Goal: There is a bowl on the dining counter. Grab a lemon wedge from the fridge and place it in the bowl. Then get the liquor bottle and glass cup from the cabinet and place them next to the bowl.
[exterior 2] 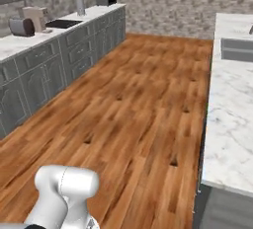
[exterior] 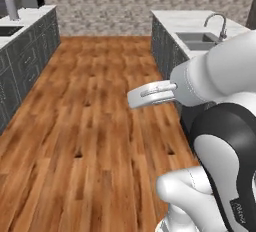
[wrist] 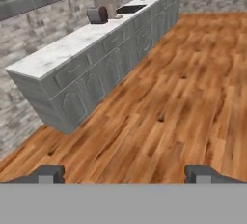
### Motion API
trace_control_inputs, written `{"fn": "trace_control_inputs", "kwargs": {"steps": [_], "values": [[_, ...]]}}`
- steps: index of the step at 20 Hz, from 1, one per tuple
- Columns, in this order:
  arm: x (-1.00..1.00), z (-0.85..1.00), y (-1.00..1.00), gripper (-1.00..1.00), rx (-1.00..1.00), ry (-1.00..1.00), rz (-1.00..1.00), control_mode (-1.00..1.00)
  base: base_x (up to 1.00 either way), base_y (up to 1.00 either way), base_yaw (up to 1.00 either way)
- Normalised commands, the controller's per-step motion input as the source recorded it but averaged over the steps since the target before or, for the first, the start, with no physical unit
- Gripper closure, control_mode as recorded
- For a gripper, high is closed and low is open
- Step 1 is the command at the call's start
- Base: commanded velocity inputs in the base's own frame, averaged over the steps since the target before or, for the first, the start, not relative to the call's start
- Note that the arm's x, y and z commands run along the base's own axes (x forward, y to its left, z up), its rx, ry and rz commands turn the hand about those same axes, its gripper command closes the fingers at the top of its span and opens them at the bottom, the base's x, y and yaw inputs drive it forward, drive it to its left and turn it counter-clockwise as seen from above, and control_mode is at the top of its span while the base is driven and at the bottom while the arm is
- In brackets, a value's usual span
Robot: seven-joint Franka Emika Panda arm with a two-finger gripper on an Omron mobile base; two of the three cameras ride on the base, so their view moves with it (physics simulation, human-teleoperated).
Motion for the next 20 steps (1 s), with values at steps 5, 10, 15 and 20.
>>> {"fn": "trace_control_inputs", "kwargs": {"steps": [5,10,15,20], "values": [[0.00,0.00,0.00,-1.00,0.00,0.00,0.00,1.00,0.74,0.97,-0.40],[0.00,0.00,0.00,-1.00,0.00,0.00,0.00,1.00,0.92,0.73,-0.59],[0.00,0.00,0.00,-1.00,0.00,0.00,0.00,1.00,0.99,0.67,-0.60],[0.00,0.00,0.00,-1.00,0.00,0.00,0.00,1.00,1.00,0.74,-0.54]]}}
